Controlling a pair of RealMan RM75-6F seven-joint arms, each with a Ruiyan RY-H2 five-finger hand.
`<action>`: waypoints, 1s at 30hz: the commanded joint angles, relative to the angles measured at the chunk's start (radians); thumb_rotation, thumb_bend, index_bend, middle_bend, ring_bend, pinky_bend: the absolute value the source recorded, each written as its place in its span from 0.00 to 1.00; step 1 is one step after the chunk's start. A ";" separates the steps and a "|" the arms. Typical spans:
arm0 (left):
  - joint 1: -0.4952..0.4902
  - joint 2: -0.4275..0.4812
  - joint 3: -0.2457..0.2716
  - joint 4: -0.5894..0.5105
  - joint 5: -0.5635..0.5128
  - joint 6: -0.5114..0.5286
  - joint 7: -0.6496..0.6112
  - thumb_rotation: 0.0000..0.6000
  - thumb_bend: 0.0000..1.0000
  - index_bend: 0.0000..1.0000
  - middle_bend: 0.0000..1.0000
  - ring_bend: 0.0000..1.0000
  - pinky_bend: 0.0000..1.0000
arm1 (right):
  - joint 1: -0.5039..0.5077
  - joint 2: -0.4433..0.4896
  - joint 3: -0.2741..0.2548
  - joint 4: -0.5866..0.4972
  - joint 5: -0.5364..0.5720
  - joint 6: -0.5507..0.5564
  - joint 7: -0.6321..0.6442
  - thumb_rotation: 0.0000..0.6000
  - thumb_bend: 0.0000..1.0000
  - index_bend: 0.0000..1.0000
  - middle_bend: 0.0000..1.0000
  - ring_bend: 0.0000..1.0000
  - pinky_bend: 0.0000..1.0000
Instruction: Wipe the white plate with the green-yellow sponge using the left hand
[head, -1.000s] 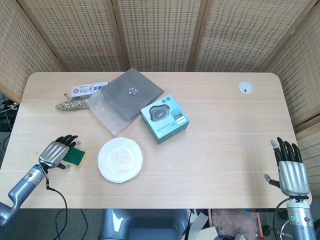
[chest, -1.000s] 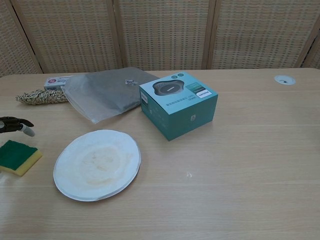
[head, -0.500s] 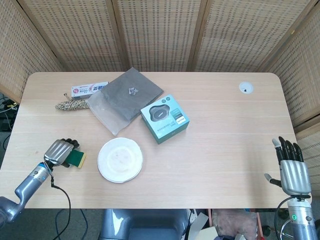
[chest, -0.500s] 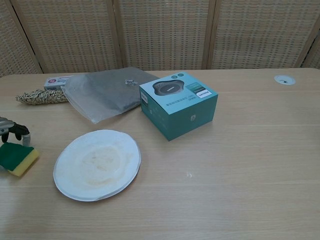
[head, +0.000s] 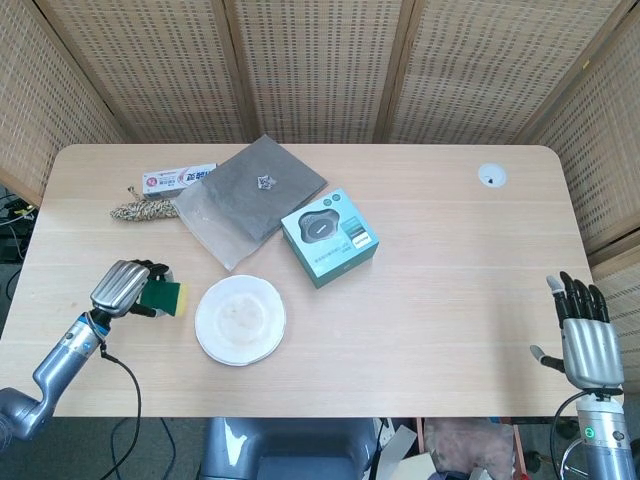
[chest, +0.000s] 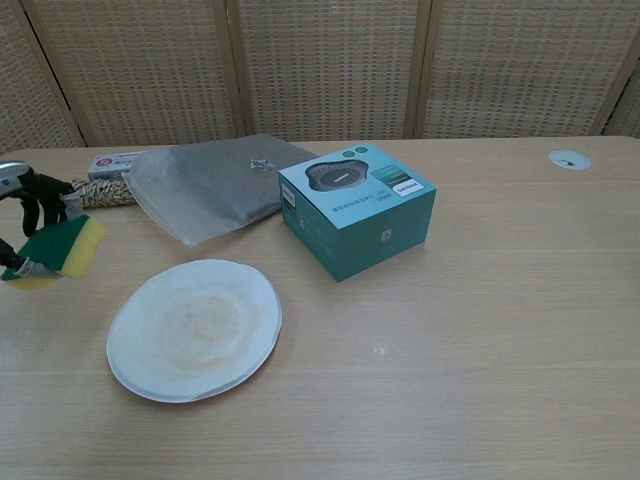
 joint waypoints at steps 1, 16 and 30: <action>-0.050 0.070 -0.026 -0.176 0.007 0.006 -0.089 1.00 0.19 0.64 0.62 0.51 0.53 | 0.002 0.000 0.002 -0.001 0.006 -0.005 -0.002 1.00 0.00 0.00 0.00 0.00 0.00; -0.171 -0.044 0.003 -0.278 0.010 -0.186 -0.110 1.00 0.22 0.64 0.62 0.51 0.53 | 0.017 -0.012 0.012 0.021 0.064 -0.044 -0.026 1.00 0.00 0.00 0.00 0.00 0.00; -0.166 -0.206 0.049 -0.074 0.013 -0.187 -0.153 1.00 0.23 0.64 0.62 0.51 0.53 | 0.020 -0.015 0.011 0.033 0.084 -0.056 -0.022 1.00 0.00 0.00 0.00 0.00 0.00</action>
